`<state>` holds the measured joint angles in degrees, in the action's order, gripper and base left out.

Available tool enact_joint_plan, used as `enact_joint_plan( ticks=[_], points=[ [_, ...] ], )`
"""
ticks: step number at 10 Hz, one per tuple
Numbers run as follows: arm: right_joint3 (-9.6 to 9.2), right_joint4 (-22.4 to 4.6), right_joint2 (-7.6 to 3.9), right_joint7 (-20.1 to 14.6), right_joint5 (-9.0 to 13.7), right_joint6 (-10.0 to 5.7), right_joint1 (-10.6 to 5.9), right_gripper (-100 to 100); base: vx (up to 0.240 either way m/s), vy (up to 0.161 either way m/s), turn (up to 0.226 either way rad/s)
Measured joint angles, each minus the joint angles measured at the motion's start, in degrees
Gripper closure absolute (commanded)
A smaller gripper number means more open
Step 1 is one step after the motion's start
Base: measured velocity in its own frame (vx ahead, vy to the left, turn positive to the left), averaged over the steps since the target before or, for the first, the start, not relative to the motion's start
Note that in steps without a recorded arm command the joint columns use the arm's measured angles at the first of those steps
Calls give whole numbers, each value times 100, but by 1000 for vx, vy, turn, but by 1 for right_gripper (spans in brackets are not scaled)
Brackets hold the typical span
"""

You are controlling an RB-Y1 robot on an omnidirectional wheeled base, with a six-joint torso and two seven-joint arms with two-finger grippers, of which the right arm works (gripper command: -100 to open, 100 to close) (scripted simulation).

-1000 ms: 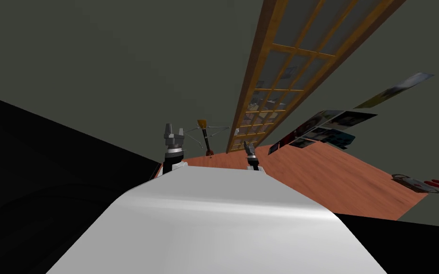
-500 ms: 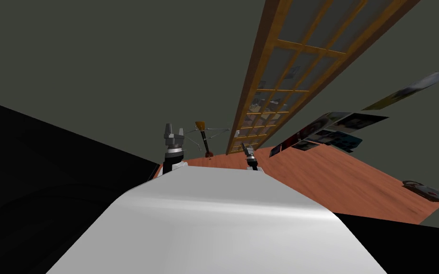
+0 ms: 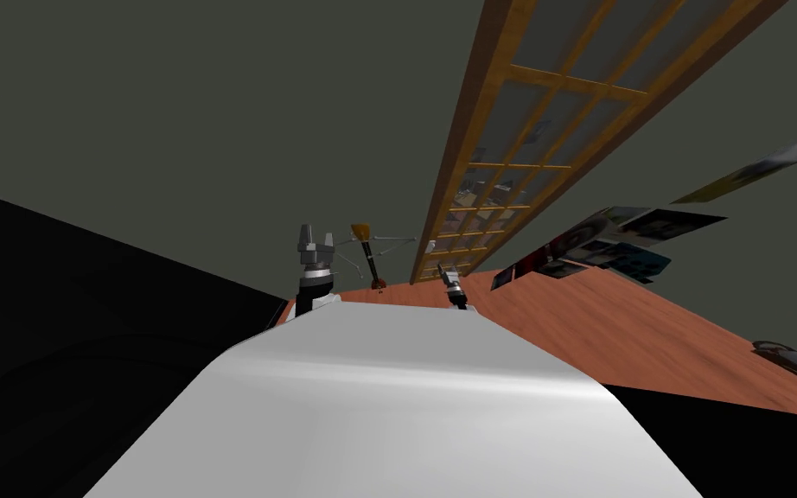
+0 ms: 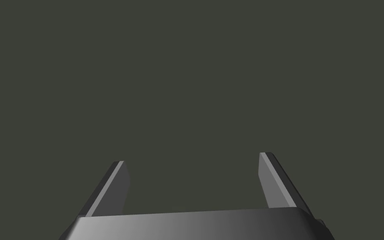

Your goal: Pull the door open

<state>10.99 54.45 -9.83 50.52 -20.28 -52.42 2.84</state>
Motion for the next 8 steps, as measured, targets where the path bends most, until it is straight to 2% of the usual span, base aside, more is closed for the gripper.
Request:
enact_joint_plan(
  ticks=[5,6,7,8],
  points=[
    [84,-697,-40,449,-234,-165,-224,-100,84,-30,26],
    [110,-906,-50,549,-271,-227,-303,-100,110,-39,39],
    [114,-943,-45,641,-344,-228,-279,-100,89,-34,19],
    [129,-1063,-62,702,-371,-250,-327,-100,72,-41,25]
  ],
)
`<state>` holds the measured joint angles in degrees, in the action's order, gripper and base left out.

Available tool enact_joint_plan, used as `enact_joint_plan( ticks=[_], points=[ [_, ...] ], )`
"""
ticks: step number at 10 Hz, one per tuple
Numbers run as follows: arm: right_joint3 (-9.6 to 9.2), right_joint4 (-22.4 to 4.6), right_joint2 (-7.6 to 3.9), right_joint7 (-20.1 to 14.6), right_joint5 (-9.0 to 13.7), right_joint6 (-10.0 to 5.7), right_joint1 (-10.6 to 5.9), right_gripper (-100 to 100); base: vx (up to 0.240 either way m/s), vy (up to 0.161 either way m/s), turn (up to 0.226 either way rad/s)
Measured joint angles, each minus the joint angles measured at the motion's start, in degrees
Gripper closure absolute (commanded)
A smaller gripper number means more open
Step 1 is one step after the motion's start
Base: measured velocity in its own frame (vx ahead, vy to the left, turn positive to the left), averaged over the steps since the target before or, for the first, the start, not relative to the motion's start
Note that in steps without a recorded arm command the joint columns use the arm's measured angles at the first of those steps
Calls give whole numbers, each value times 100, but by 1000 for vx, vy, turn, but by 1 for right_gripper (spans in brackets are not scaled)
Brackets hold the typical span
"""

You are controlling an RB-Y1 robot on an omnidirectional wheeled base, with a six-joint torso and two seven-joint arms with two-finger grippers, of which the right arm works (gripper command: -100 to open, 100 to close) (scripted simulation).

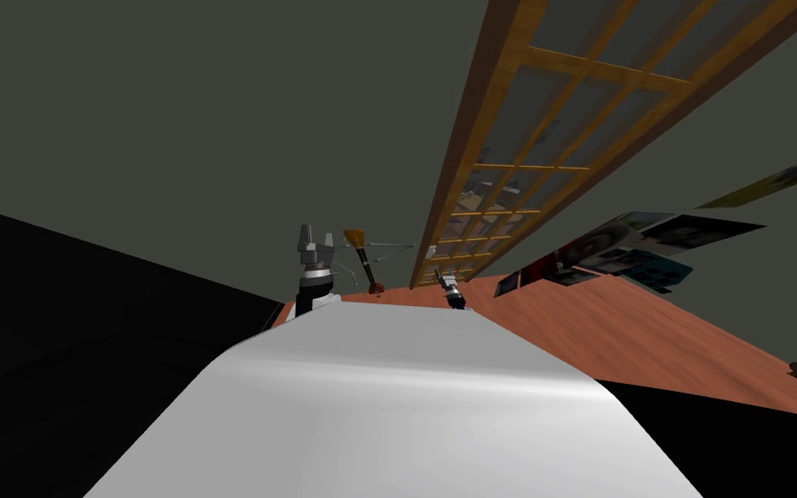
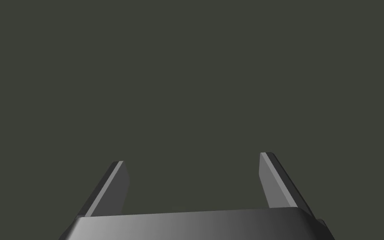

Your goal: Pull the door open

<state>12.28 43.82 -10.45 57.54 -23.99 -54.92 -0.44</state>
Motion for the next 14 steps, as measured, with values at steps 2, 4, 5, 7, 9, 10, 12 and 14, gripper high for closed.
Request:
enact_joint_plan(
  ticks=[2,4,5,7,9,10,12,14],
  points=[
    [26,-213,-6,157,-95,-37,-64,-100,85,-43,26],
    [61,-478,-31,295,-151,-130,-145,-100,62,-26,16],
    [81,-635,-39,376,-186,-174,-206,-100,79,-37,29],
    [107,-852,-63,516,-273,-212,-281,-100,60,-24,15],
    [192,-1000,-60,597,-226,-252,-345,-100,40,-9,256],
    [258,-955,-34,648,-190,-215,-332,-100,65,-9,353],
    [467,-995,14,790,-69,-130,-371,-100,66,-38,330],
    [732,-1164,50,991,87,-96,-481,-100,79,-49,266]
  ],
)
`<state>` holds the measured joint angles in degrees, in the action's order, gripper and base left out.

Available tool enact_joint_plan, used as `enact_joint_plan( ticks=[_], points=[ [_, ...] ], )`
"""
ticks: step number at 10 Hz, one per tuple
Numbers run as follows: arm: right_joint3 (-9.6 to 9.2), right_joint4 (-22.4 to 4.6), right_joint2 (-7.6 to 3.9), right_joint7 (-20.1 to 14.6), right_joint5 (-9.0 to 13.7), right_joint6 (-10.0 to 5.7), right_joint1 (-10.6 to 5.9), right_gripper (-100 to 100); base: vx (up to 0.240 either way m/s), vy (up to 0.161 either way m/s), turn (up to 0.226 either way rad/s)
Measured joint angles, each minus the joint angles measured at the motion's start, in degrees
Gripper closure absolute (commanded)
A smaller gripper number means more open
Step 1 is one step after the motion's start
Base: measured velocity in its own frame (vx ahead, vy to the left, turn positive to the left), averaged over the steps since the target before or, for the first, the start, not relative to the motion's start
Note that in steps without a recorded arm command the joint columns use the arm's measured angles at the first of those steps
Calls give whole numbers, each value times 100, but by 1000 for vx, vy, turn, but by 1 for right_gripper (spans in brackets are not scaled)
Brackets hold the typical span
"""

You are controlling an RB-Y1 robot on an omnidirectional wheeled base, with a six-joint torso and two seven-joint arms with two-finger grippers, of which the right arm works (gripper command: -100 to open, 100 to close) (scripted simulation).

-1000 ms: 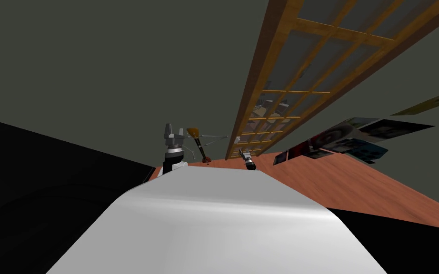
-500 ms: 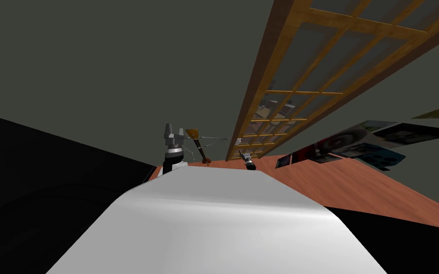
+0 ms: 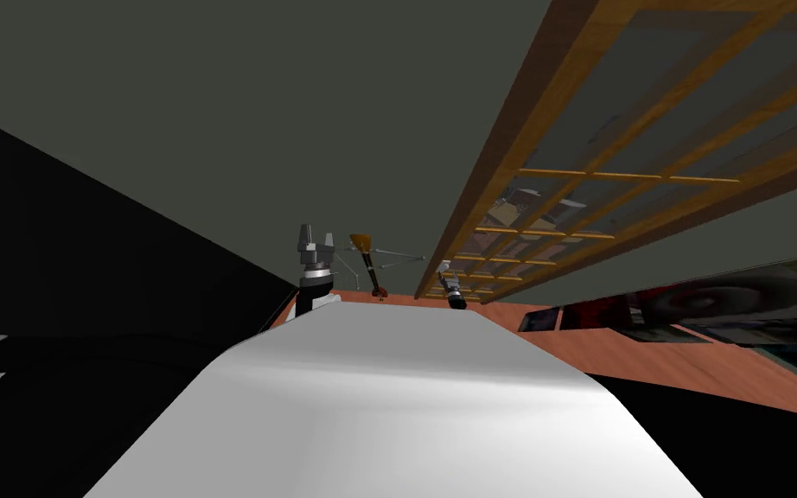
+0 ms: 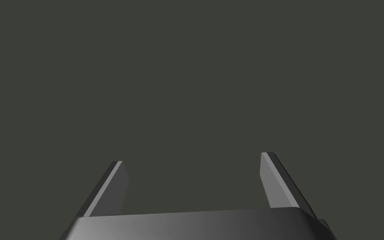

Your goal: Pull the door open

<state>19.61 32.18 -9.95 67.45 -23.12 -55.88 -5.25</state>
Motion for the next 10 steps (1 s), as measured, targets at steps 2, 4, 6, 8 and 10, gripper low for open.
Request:
enact_joint_plan(
  ticks=[2,4,6,8,10],
  points=[
    [254,-41,67,177,146,110,-43,-100,66,-69,296],
    [412,-11,140,294,236,185,-13,-100,21,-42,149],
    [576,-223,176,445,329,150,-58,-100,-1,-46,113],
    [572,-234,186,453,327,131,-56,100,-6,7,-40],
    [587,-216,165,445,336,129,-48,100,0,0,0]
  ],
)
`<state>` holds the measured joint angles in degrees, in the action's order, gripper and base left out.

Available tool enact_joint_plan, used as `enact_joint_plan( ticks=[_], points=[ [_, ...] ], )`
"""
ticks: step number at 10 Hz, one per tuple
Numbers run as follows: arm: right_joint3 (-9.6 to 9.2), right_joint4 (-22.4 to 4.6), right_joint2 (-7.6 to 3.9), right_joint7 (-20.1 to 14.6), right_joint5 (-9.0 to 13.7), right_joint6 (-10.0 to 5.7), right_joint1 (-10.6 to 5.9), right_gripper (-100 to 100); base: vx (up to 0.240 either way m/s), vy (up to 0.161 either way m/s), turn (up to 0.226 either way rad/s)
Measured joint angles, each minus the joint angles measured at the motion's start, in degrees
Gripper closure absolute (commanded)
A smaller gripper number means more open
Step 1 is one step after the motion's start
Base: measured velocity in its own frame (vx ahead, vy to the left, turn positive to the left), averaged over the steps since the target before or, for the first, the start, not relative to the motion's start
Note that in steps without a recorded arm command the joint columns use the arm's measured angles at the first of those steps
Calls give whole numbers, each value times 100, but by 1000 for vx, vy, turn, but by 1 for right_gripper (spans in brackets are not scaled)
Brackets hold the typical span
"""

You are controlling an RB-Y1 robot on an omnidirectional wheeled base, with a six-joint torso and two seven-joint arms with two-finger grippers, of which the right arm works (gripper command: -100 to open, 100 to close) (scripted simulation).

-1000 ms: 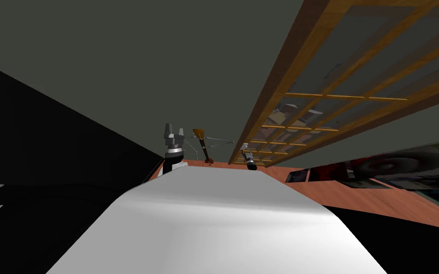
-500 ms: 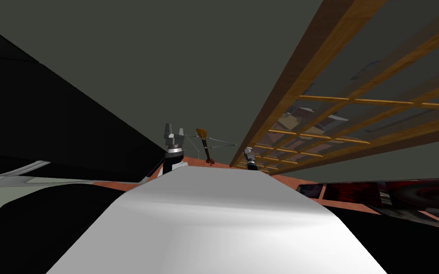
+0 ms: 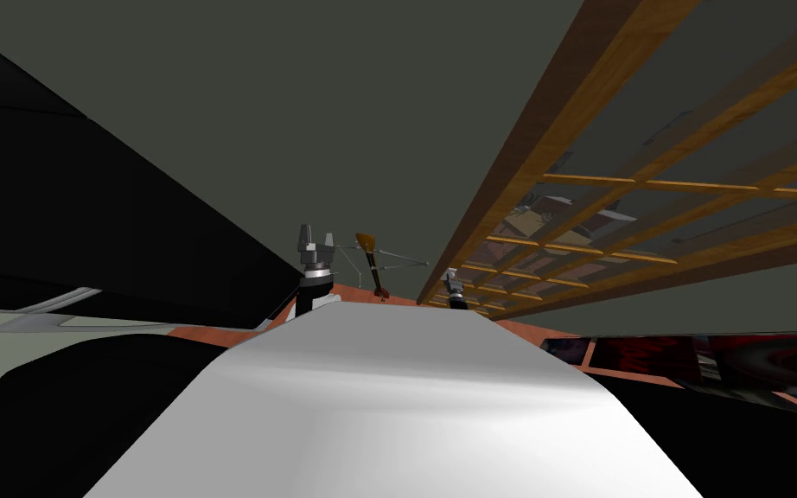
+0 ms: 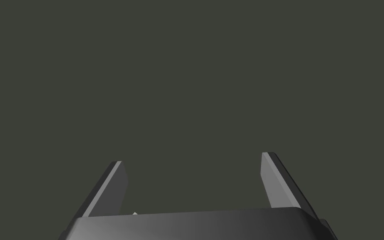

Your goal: Pull the door open

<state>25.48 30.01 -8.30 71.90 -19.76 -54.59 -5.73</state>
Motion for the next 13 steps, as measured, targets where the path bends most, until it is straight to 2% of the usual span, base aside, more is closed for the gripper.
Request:
enact_joint_plan(
  ticks=[3,13],
  points=[
    [3,0,-3,0,1,6,1,100,-7,-1,9],
    [-187,6,-94,-936,346,3,-5,100,-23,-6,32]
  ],
)
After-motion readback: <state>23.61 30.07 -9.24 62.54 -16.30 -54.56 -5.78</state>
